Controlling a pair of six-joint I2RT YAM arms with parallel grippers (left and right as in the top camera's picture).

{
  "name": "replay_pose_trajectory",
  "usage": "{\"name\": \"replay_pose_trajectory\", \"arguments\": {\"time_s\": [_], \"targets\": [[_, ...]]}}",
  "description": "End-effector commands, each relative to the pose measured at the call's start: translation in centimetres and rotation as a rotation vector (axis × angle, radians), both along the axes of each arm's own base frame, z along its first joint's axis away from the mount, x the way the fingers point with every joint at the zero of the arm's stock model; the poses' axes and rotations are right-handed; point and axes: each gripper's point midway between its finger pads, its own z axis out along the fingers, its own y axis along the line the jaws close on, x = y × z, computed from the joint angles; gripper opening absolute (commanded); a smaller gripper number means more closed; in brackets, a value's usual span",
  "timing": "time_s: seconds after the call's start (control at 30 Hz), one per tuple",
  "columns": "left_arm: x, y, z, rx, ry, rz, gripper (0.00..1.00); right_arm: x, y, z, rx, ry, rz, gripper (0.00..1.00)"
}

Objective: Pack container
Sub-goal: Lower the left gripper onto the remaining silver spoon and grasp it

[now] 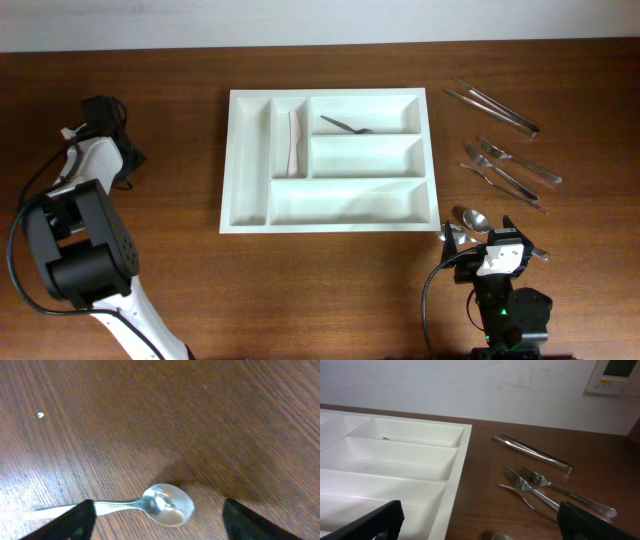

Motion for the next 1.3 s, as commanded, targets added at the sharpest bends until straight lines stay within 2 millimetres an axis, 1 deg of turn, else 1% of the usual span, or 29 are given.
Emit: {"name": "replay_pose_trajectory", "arguments": {"time_s": [0.0,0.07,0.17,0.27,0.3,0.4,0.5,0.63,0.77,0.83,1.07,1.13,1.2,1.27], "targets": [[-0.8,0.4,-1.5,-0.017,0.027,0.021,0.8,0.0,0.1,-0.4,0.011,0.011,0.002,0.98],[-0.8,0.2,-2.2,-0.032,0.036,0.017,0.79,0.0,0.1,-0.4,0.012,0.011,0.002,0.99],[-1.1,0.0,-3.2,-0.045,0.056,0.015,0.73,0.0,0.1,-0.4,0.012,0.011,0.002,0.99],[-1.2,0.0,-3.4,-0.046,0.061,0.016,0.64,0.0,0.1,-0.4,0.012,0.011,0.002,0.99],[-1.2,0.0,-3.4,-0.046,0.06,0.016,0.58,0.0,0.1,-0.4,0.012,0.011,0.002,0.99],[-1.2,0.0,-3.3,-0.046,0.059,0.016,0.5,0.0,0.1,-0.4,0.012,0.011,0.002,0.99],[-1.1,0.0,-3.3,-0.045,0.058,0.016,0.35,0.0,0.1,-0.4,0.012,0.011,0.002,0.99],[-1.1,0.0,-3.3,-0.045,0.058,0.016,0.18,0.0,0.1,-0.4,0.012,0.011,0.002,0.99],[-1.1,0.0,-3.3,-0.045,0.058,0.016,0.06,0.0,0.1,-0.4,0.012,0.011,0.002,0.99],[-1.1,0.0,-3.3,-0.046,0.058,0.016,0.02,0.0,0.1,-0.4,0.011,0.011,0.002,0.99],[-1.3,-0.2,-3.3,-0.049,0.068,0.013,0.02,0.0,0.1,-0.4,0.012,0.011,0.002,0.99],[-1.4,-0.3,-2.8,-0.052,0.078,0.011,0.02,0.0,0.1,-0.4,0.012,0.011,0.002,0.99],[-1.3,-0.5,-1.9,-0.05,0.075,0.006,0.02,0.0,0.1,-0.4,0.011,0.011,0.002,0.99],[-0.9,-0.6,-0.4,-0.042,0.05,0.001,0.02,0.0,0.1,-0.4,0.011,0.011,0.002,0.98]]}}
